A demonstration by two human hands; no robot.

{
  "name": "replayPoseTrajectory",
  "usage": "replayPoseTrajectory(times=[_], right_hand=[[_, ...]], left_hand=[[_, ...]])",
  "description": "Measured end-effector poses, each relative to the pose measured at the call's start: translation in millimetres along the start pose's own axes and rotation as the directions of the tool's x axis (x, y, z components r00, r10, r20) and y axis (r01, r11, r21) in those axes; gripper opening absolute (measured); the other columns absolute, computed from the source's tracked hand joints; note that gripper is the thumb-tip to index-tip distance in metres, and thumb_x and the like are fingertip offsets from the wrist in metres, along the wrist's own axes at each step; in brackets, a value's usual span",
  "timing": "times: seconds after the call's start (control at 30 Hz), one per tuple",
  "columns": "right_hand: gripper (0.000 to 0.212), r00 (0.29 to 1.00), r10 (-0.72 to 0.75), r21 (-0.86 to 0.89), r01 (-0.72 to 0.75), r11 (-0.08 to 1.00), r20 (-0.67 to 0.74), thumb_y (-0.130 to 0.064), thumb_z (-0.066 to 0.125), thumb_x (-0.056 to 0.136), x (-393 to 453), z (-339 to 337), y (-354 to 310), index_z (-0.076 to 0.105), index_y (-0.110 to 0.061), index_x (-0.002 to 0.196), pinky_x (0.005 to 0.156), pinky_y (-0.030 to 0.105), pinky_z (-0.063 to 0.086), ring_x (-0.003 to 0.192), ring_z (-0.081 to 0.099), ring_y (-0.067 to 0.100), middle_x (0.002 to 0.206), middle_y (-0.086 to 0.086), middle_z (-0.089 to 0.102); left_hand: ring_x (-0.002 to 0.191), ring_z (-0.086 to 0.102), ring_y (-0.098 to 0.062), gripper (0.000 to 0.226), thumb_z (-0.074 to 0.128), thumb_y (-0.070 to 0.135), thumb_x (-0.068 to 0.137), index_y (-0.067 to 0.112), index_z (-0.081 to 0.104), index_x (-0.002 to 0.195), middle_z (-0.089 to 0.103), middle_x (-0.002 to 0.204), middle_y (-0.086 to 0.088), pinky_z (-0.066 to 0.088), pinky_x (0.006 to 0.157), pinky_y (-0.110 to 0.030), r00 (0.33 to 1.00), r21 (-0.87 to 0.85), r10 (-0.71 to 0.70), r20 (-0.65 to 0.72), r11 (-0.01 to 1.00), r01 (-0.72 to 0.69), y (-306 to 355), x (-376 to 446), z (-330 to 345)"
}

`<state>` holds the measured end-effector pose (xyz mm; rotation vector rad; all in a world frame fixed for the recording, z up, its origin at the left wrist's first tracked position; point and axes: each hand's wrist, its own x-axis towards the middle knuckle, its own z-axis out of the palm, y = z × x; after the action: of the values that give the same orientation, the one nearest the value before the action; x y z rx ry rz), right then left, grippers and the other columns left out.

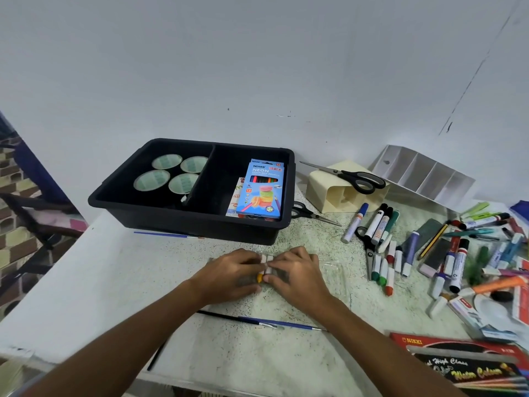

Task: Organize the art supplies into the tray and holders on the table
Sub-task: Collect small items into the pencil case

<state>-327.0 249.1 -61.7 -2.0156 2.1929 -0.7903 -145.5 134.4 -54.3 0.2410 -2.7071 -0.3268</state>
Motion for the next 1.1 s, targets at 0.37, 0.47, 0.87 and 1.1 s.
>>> replayPoseTrajectory(times=[0.37, 0.47, 0.87, 1.1], right_hand=[[0.039, 1.000, -0.013, 0.018, 0.013, 1.000, -0.017, -0.049, 0.063, 0.087, -2.3, -0.2, 0.3, 0.071, -0.024, 0.116, 0.086, 0.035, 0.028, 0.110, 0.044, 0.016, 0.115, -0.011, 0.066], [0.039, 1.000, -0.017, 0.009, 0.017, 1.000, -0.015, -0.050, 0.062, 0.088, -2.8, 0.0, 0.2, 0.070, -0.025, 0.116, 0.086, 0.034, 0.027, 0.110, 0.043, 0.015, 0.115, -0.012, 0.066], [0.037, 1.000, -0.019, 0.036, 0.020, 0.999, -0.014, -0.045, 0.063, 0.087, -3.5, -2.9, -0.2, 0.071, -0.023, 0.117, 0.085, 0.033, 0.025, 0.111, 0.043, 0.016, 0.115, -0.011, 0.064], [0.034, 1.000, 0.002, 0.064, -0.001, 0.998, -0.016, -0.038, 0.063, 0.087, -2.5, -2.6, -0.2, 0.070, -0.022, 0.116, 0.086, 0.033, 0.026, 0.110, 0.042, 0.013, 0.116, -0.012, 0.061]], left_hand=[[0.115, 0.061, -0.025, 0.043, 0.077, 0.036, 0.081, 0.006, 0.072, 0.111, 0.069, 0.118, -0.009, 0.055, 0.090, -0.037, 0.998, 0.024, 0.038, 0.047, 0.999, -0.039, -7.8, 3.3, 0.3], [0.114, 0.061, -0.024, 0.043, 0.076, 0.037, 0.081, 0.006, 0.072, 0.110, 0.069, 0.116, -0.010, 0.055, 0.090, -0.035, 0.999, 0.026, 0.029, 0.039, 0.999, -0.030, -8.5, 2.3, 1.6], [0.122, 0.052, -0.014, 0.051, 0.075, 0.040, 0.081, 0.013, 0.066, 0.123, 0.063, 0.127, -0.002, 0.042, 0.102, -0.026, 0.990, -0.085, -0.143, -0.006, 0.986, 0.142, -1.1, -2.6, 6.7], [0.116, 0.051, -0.013, 0.058, 0.076, 0.049, 0.076, 0.017, 0.067, 0.123, 0.061, 0.123, 0.000, 0.045, 0.094, -0.032, 0.976, -0.049, -0.214, -0.039, 0.976, 0.212, -0.2, -4.0, 7.9]])
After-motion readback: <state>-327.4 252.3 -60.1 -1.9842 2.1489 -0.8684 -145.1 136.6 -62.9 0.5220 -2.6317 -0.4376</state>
